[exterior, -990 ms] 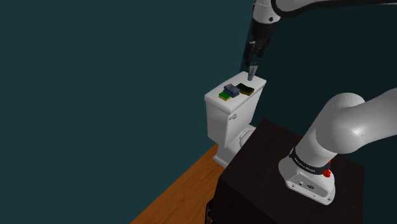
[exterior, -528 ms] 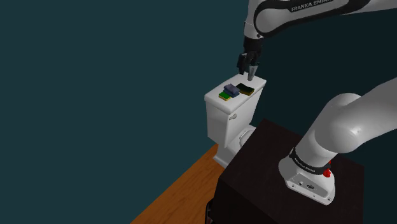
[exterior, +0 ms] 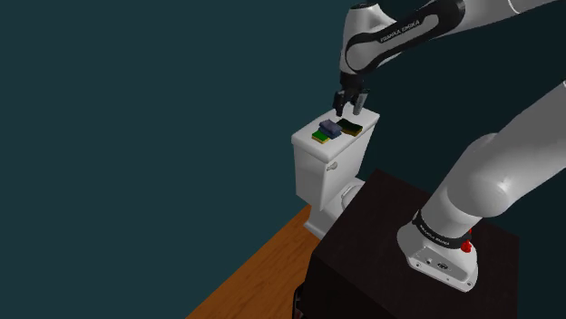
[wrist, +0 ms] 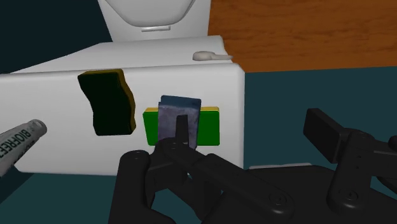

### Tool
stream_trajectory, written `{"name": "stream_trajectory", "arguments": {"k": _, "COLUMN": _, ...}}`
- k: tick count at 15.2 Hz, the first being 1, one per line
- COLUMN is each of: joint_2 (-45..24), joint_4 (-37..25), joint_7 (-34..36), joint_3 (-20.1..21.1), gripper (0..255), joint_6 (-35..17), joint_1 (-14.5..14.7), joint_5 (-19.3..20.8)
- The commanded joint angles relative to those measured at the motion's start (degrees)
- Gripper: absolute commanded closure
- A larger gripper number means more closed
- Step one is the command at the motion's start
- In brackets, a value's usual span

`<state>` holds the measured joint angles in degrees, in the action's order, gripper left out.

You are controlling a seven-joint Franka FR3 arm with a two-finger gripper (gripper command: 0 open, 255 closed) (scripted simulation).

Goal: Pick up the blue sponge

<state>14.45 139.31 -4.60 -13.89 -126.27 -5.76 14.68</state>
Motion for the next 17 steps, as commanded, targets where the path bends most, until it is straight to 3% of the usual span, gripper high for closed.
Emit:
{"name": "stream_trajectory", "arguments": {"k": 1, "joint_2": -4.96, "joint_4": -1.55, "joint_7": -1.46, "joint_3": -1.33, "gripper": 0, "joint_6": -3.2, "joint_1": -0.41, "joint_5": -0.33}}
{"name": "stream_trajectory", "arguments": {"k": 10, "joint_2": -25.19, "joint_4": -10.26, "joint_7": -8.34, "joint_3": -4.1, "gripper": 0, "joint_6": -13.17, "joint_1": -3.2, "joint_5": -4.96}}
{"name": "stream_trajectory", "arguments": {"k": 17, "joint_2": -30.33, "joint_4": -10.49, "joint_7": -8.86, "joint_3": -3.65, "gripper": 0, "joint_6": -17.86, "joint_1": -4.01, "joint_5": -6.2}}
